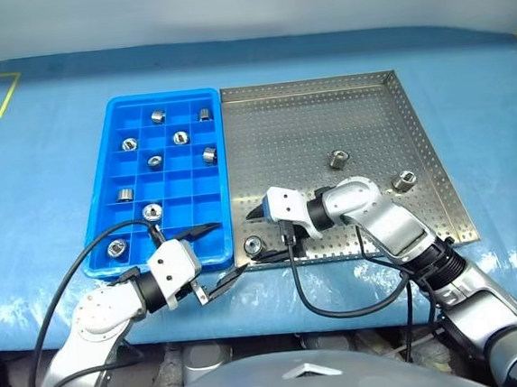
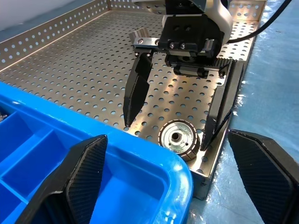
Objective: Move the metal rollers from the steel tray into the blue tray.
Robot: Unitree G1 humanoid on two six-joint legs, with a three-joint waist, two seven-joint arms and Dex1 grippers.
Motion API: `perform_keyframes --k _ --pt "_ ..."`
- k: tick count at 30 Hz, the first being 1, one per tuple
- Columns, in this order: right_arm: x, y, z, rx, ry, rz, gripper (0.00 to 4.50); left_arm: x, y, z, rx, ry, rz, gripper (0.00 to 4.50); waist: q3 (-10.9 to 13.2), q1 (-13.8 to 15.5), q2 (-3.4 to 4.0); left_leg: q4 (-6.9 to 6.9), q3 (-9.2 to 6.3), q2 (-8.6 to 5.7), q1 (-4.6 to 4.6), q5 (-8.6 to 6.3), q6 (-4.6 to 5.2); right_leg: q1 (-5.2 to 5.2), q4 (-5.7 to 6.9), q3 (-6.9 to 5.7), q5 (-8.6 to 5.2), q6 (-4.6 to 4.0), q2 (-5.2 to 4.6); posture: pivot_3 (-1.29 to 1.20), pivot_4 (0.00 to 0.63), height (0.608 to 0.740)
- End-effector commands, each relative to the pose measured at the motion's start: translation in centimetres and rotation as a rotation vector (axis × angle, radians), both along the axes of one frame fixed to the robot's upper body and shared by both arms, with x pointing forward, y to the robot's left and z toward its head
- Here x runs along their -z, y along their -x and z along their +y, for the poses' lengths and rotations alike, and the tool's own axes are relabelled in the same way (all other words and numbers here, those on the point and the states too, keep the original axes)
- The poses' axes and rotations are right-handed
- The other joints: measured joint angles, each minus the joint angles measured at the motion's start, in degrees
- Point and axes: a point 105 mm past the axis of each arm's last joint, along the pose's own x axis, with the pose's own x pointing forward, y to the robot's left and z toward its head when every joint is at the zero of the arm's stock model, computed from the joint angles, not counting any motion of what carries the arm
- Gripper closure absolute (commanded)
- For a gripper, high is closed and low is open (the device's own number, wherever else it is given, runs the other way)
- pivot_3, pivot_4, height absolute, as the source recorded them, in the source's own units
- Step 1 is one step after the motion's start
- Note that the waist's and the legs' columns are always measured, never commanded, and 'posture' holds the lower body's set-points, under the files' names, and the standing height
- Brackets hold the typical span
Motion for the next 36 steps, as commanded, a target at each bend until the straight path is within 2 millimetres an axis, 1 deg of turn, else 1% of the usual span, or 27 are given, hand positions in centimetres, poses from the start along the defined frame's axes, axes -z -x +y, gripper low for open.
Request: perform_keyframes --k 1,5,6,9,12,16,18,20,23,26,29,32,36 --pt "0.2 0.5 -0.3 -0.020 0.018 0.022 1.27 -0.7 0.0 -0.7 0.022 0.025 -0.017 0.00 0.00 -0.03 0.00 0.00 0.01 0.00 0.00 0.00 0.00 0.00 0.00 0.01 0.00 0.00 0.00 0.09 0.150 0.740" --pt "0.1 0.5 -0.5 -0.010 0.022 0.019 2.60 -0.7 0.0 -0.9 0.027 0.028 -0.021 0.00 0.01 -0.27 0.01 0.03 0.01 0.01 0.00 0.00 0.00 0.00 0.02 0.01 0.00 0.00 0.01 0.09 0.150 0.740" --pt "0.1 0.4 -0.6 -0.006 0.022 0.017 2.77 -0.7 0.0 -0.9 0.027 0.029 -0.022 0.00 0.01 -0.27 0.01 0.03 0.01 0.03 0.00 0.00 0.00 0.00 0.02 0.01 0.00 0.00 0.03 0.09 0.150 0.740" --pt "-0.7 0.0 -0.8 0.028 -0.004 -0.004 2.77 -0.7 0.0 -0.5 -0.001 0.044 -0.026 0.00 0.01 -0.22 0.01 0.05 0.00 0.06 0.01 0.00 0.00 0.00 0.04 0.00 0.00 0.00 0.07 0.10 0.150 0.740" --pt "-2.0 -0.9 -1.2 0.099 -0.042 -0.050 2.77 -0.8 -0.1 0.1 -0.045 0.059 -0.033 0.00 0.01 -0.13 0.01 0.05 0.01 0.06 -0.01 0.00 0.00 -0.01 0.04 0.02 0.00 0.00 0.05 0.11 0.150 0.740" --pt "-4.8 -3.4 -2.2 0.271 -0.107 -0.187 2.77 -1.3 -0.5 1.4 -0.171 0.111 -0.064 0.00 0.02 -0.11 0.01 0.08 0.01 0.06 -0.01 0.00 0.00 0.00 0.04 0.02 0.00 0.00 0.05 0.11 0.150 0.740" --pt "-5.5 -4.2 -2.5 0.318 -0.112 -0.238 2.77 -1.5 -0.5 1.9 -0.210 0.115 -0.079 0.00 0.02 -0.10 0.01 0.08 0.00 0.06 -0.01 0.00 0.00 0.00 0.05 0.01 0.00 0.00 0.06 0.12 0.150 0.740" --pt "-6.7 -5.0 -2.1 0.349 -0.134 -0.293 2.77 -1.7 -0.6 3.0 -0.279 0.119 -0.097 0.00 0.02 -0.23 0.01 0.07 0.00 0.06 0.00 0.00 0.00 0.00 0.05 0.01 0.00 0.00 0.06 0.13 0.150 0.740" --pt "-7.8 -5.7 -0.8 0.360 -0.170 -0.340 2.77 -1.8 -0.4 4.0 -0.348 0.127 -0.105 0.00 0.02 -0.22 0.01 0.05 0.02 0.11 0.00 0.00 0.00 -0.04 0.06 0.04 0.00 0.00 0.12 0.14 0.150 0.740" --pt "-8.6 -6.9 1.9 0.385 -0.225 -0.388 2.77 -1.8 0.0 4.9 -0.416 0.130 -0.106 0.00 0.02 -0.19 0.01 0.02 0.02 0.12 -0.01 0.00 0.00 -0.05 0.06 0.04 0.00 0.00 0.12 0.16 0.150 0.740" --pt "-9.3 -7.5 4.6 0.404 -0.298 -0.373 2.77 -1.8 0.2 5.3 -0.459 0.135 -0.111 0.00 0.02 -0.03 0.01 0.02 0.02 0.13 0.00 0.00 0.00 -0.08 0.08 0.04 0.00 -0.01 0.13 0.18 0.150 0.740" --pt "-9.2 -7.6 7.0 0.380 -0.344 -0.347 2.77 -1.8 0.5 5.3 -0.473 0.141 -0.107 0.00 0.02 0.58 0.01 -0.03 0.00 0.14 -0.01 0.01 -0.01 -0.09 0.08 0.01 -0.01 -0.03 0.13 0.19 0.150 0.740" --pt "-8.7 -7.6 9.3 0.357 -0.380 -0.303 2.77 -1.6 0.8 5.5 -0.508 0.147 -0.106 0.00 0.02 1.40 0.01 -0.07 0.04 0.11 -0.01 0.01 -0.02 -0.11 0.05 0.02 -0.01 -0.03 0.10 0.21 0.150 0.740"
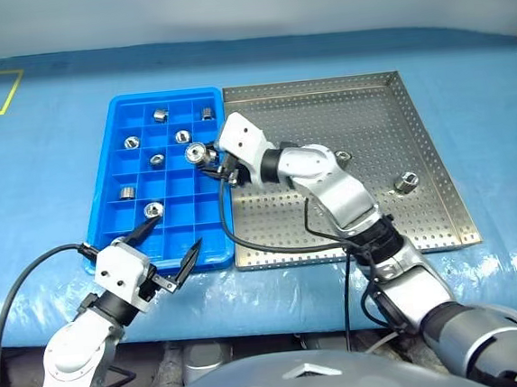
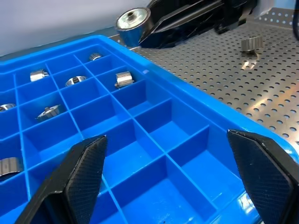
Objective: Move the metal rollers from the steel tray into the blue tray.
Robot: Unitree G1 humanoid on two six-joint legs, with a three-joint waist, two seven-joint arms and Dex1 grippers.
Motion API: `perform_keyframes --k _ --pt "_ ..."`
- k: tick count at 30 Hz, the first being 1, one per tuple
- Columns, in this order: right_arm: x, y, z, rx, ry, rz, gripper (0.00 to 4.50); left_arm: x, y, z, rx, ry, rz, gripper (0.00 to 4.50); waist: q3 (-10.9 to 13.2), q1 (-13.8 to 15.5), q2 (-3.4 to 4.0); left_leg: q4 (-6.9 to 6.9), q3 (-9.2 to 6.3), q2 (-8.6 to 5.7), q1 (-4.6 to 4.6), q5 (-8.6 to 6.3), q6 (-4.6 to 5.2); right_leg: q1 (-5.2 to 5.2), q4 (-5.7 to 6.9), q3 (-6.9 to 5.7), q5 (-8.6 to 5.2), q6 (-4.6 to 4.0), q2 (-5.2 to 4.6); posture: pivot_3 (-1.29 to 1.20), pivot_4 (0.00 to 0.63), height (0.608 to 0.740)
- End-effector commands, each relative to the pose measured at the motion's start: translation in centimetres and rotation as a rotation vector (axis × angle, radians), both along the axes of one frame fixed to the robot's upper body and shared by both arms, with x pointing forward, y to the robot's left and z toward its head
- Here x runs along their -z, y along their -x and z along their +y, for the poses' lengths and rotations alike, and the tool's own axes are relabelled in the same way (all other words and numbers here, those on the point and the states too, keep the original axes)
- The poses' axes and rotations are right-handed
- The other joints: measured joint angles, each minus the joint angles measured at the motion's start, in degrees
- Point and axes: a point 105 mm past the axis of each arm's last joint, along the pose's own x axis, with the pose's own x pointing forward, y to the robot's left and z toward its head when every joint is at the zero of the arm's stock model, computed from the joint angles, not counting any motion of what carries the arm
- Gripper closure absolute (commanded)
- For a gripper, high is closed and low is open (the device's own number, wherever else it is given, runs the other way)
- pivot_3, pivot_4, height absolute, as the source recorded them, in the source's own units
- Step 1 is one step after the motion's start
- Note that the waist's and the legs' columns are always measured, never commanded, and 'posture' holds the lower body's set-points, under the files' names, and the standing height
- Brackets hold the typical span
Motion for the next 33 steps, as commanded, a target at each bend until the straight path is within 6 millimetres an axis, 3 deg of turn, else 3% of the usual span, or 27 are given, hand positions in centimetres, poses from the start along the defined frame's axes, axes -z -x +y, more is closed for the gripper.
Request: perform_keyframes --k 1,5,13,17,25,28,31,33 --pt "-0.9 -0.1 1.8 -0.029 -0.051 -0.029 2.77 -1.2 0.4 -0.1 -0.020 -0.001 -0.059 0.00 0.00 0.20 0.01 -0.01 0.00 0.00 0.00 0.00 0.00 -0.02 0.00 0.00 0.00 0.00 0.00 0.22 0.150 0.740" --pt "-0.4 0.0 3.2 -0.053 -0.077 0.013 2.77 -1.0 0.6 -0.2 -0.027 0.005 -0.050 0.00 0.00 0.47 0.01 -0.13 0.00 0.03 0.00 0.02 -0.04 -0.10 0.03 0.00 -0.02 -0.04 0.04 0.22 0.150 0.740" --pt "2.8 1.4 5.2 -0.132 -0.053 0.129 2.77 -0.7 0.5 -0.7 -0.012 0.019 -0.043 0.00 0.00 0.39 0.01 -0.35 0.04 0.04 0.00 0.07 -0.11 -0.26 0.05 0.03 -0.04 -0.08 0.05 0.20 0.150 0.740" --pt "3.7 0.5 5.4 -0.077 -0.032 0.113 2.77 -0.6 0.2 -1.0 0.009 0.026 -0.043 0.00 -0.01 0.31 0.00 -0.55 0.08 0.06 0.00 0.12 -0.20 -0.38 0.08 0.07 -0.06 -0.11 0.06 0.19 0.150 0.740" --pt "1.9 -1.7 4.4 0.044 -0.123 0.078 0.08 -0.5 -0.4 -1.5 0.046 0.034 -0.044 0.00 -0.02 0.08 0.01 -0.56 0.08 0.05 0.00 0.26 -0.43 -0.40 0.13 0.07 -0.05 -0.12 0.06 0.15 0.150 0.740" --pt "1.0 -1.8 3.8 0.050 -0.141 0.057 0.03 -0.3 -0.8 -1.4 0.056 0.037 -0.043 0.00 -0.02 -0.11 0.01 -0.56 0.08 0.06 0.00 0.26 -0.43 -0.42 0.16 0.08 -0.05 -0.12 0.07 0.13 0.150 0.740" --pt "-1.5 -1.8 2.5 0.059 -0.245 0.041 0.03 0.1 -1.2 -1.0 0.064 0.035 -0.039 0.00 -0.02 -0.15 0.01 -0.57 0.08 0.07 -0.02 0.26 -0.44 -0.44 0.17 0.08 -0.05 -0.12 0.07 0.13 0.150 0.740" --pt "-2.9 -2.6 0.5 0.135 -0.282 0.005 0.03 0.3 -1.3 -0.8 0.073 0.036 -0.037 0.00 -0.02 -0.27 0.01 -0.59 0.08 0.07 -0.06 0.26 -0.44 -0.48 0.17 0.07 -0.05 -0.12 0.07 0.13 0.150 0.740"
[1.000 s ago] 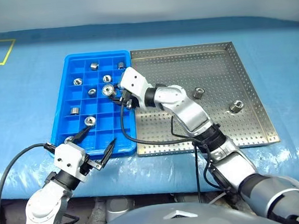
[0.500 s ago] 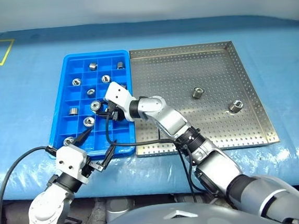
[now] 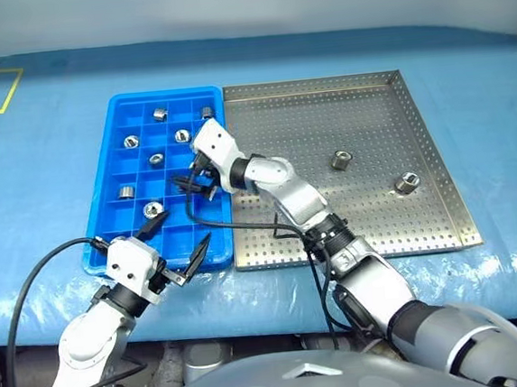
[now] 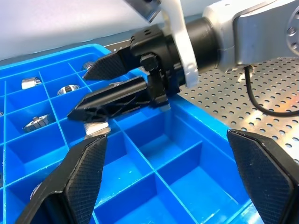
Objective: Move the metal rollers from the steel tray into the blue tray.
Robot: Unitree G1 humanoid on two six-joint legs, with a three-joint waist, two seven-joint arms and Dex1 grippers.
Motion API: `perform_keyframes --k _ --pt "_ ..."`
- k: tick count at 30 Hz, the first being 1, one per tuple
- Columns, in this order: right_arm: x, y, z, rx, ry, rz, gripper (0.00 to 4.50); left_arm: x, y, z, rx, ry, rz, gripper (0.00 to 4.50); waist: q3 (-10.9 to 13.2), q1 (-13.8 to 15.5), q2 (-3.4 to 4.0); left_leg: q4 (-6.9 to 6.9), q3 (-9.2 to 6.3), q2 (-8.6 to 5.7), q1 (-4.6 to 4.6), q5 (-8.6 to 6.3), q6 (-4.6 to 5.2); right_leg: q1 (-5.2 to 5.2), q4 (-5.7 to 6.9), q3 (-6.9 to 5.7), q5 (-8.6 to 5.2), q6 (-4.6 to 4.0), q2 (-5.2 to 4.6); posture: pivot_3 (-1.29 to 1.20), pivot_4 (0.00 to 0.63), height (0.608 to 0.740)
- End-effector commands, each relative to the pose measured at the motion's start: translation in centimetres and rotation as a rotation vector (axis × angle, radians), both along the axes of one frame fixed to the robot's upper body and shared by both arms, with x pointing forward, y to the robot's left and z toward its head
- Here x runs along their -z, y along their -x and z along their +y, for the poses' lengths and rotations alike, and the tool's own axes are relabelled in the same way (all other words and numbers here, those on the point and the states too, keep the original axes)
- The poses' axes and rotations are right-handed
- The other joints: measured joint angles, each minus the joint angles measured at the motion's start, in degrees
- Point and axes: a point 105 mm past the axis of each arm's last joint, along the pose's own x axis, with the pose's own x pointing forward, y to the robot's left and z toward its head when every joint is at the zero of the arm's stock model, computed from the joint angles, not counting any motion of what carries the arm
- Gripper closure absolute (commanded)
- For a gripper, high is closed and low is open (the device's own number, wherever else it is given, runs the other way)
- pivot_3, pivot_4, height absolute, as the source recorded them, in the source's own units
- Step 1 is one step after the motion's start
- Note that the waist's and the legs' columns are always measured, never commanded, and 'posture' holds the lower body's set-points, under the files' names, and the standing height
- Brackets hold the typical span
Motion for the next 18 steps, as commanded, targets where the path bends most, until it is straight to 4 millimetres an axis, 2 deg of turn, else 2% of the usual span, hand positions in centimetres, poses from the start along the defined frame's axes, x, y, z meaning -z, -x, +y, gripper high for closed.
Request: perform_keyframes --k 1,4,6,8,11,18 --pt "-4.4 -1.3 -3.5 0.138 -0.106 -0.099 0.03 -0.3 -0.2 0.3 0.024 0.008 -0.030 0.00 0.00 -0.08 0.00 -0.01 0.01 0.00 -0.01 0.00 0.00 -0.01 0.00 0.01 0.00 0.00 0.00 0.12 0.150 0.740" --pt "-5.2 -3.1 -8.8 0.369 -0.106 -0.119 0.03 0.0 -0.3 0.5 0.038 0.006 -0.028 0.00 -0.02 0.09 -0.02 -0.02 0.00 -0.02 -0.02 0.00 0.00 0.01 -0.02 -0.01 0.00 0.00 -0.03 0.10 0.150 0.740" --pt "-4.9 -4.0 -12.8 0.558 -0.119 -0.094 0.03 0.2 -0.4 0.5 0.053 0.010 -0.026 0.00 -0.04 0.03 -0.01 -0.02 0.03 -0.04 -0.02 0.00 0.00 0.01 -0.02 0.01 0.00 0.00 -0.07 0.09 0.150 0.740" --pt "-4.2 -4.2 -15.7 0.697 -0.148 -0.051 0.03 0.3 -0.5 0.4 0.069 0.013 -0.025 0.00 -0.05 -0.07 0.02 -0.03 0.03 -0.04 -0.01 0.00 0.00 0.00 -0.02 0.01 0.00 0.00 -0.06 0.07 0.150 0.740" --pt "-3.0 -3.7 -17.7 0.798 -0.167 0.018 0.03 0.5 -0.6 0.3 0.083 0.017 -0.025 0.00 -0.07 -1.26 0.11 -0.04 0.05 -0.03 -0.01 0.01 0.00 -0.01 0.00 0.05 0.00 0.00 -0.04 0.06 0.150 0.740" --pt "-0.1 -0.3 -19.3 0.921 -0.187 0.153 0.03 0.8 -0.9 0.0 0.118 0.015 -0.023 0.00 -0.13 -3.11 0.20 -0.07 0.11 0.01 0.01 0.00 0.02 -0.03 0.03 0.15 0.00 0.00 -0.01 0.04 0.150 0.740"
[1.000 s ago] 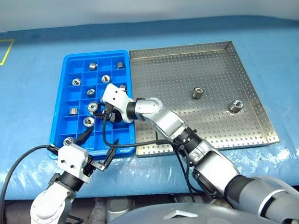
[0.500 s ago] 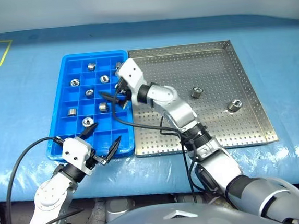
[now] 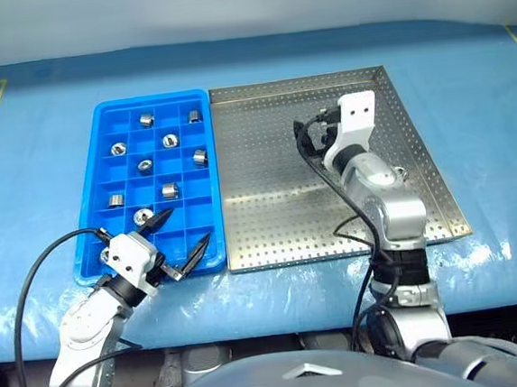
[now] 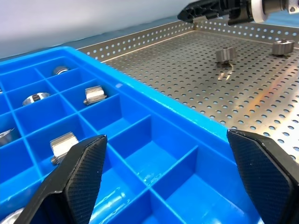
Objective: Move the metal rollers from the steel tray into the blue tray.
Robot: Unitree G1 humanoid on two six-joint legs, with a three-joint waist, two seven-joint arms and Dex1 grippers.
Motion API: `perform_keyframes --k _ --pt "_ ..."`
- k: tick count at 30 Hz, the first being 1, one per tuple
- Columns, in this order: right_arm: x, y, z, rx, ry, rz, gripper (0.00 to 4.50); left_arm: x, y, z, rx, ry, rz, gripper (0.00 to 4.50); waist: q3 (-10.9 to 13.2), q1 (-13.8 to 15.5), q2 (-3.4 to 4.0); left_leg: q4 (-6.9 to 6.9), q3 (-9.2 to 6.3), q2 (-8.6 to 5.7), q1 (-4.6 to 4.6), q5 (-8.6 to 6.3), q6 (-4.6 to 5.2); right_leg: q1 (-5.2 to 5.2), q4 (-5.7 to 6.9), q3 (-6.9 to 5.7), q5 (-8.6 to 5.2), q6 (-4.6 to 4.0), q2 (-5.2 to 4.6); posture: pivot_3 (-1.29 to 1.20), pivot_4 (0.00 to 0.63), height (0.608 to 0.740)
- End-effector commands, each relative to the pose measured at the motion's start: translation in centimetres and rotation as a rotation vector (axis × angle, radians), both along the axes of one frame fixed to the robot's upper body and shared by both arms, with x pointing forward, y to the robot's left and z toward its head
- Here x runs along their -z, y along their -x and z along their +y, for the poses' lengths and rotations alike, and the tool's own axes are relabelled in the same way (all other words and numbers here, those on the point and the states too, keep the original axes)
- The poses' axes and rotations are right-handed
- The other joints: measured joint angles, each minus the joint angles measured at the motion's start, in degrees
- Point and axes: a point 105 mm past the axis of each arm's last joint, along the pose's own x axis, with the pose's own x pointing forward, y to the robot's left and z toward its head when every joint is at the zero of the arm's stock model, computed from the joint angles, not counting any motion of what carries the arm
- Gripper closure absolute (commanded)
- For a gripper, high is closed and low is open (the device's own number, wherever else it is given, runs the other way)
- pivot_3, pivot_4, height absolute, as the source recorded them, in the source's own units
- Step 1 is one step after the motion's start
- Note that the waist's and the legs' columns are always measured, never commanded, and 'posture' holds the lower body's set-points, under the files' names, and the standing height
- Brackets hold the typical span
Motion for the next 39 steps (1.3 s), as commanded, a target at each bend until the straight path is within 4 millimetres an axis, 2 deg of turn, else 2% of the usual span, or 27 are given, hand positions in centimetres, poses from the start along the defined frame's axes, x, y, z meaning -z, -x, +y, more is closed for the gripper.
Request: perform_keyframes --k 1,10,19,22,31,35,39 --pt "-0.6 1.2 -0.3 0.046 -0.033 -0.008 0.03 0.2 0.1 -0.1 0.012 -0.003 0.003 0.00 0.00 -0.04 0.00 0.02 0.00 -0.01 0.01 0.00 0.00 0.01 0.01 0.00 0.00 0.00 0.00 0.04 0.150 0.740" --pt "2.7 1.9 -2.1 0.219 -0.054 0.098 0.03 0.2 -0.3 -0.6 0.040 -0.001 0.004 0.00 -0.03 -0.07 0.02 0.05 0.00 -0.01 0.03 0.03 0.01 0.03 0.01 0.01 0.00 0.01 0.01 0.02 0.150 0.740" --pt "2.6 1.2 -2.3 0.272 -0.026 0.105 0.03 0.2 -0.4 -1.1 0.050 0.008 0.013 0.00 -0.04 -0.56 0.04 0.03 0.01 -0.01 0.02 0.03 0.01 0.02 0.00 0.02 0.00 0.01 0.00 0.03 0.150 0.740" --pt "2.9 1.0 -2.5 0.290 0.014 0.132 0.64 0.0 -0.4 -1.6 0.050 0.012 0.011 0.00 -0.04 -0.54 0.05 0.03 0.01 -0.01 0.02 0.03 0.02 0.02 0.00 0.02 0.00 0.01 0.01 0.03 0.150 0.740" --pt "3.2 1.0 -2.4 0.273 0.046 0.181 3.59 -0.5 -0.3 -2.4 0.030 0.014 0.003 0.00 -0.07 -0.44 0.03 0.03 0.00 -0.02 0.02 0.03 0.02 0.03 -0.01 0.02 0.00 0.01 0.00 0.05 0.150 0.740" --pt "3.0 1.1 -1.3 0.223 0.022 0.183 3.70 -0.5 -0.4 -2.4 0.020 0.013 0.000 0.00 -0.10 -0.37 0.03 0.03 -0.01 -0.02 0.02 0.03 0.02 0.03 -0.01 0.01 0.00 0.01 0.00 0.06 0.150 0.740" --pt "1.7 1.0 0.7 0.136 -0.008 0.137 3.70 -0.6 -0.3 -2.0 0.007 0.009 -0.003 0.00 -0.10 -0.44 0.04 0.03 -0.01 -0.01 0.03 0.03 0.03 0.03 0.00 0.01 0.00 0.01 0.01 0.07 0.150 0.740"
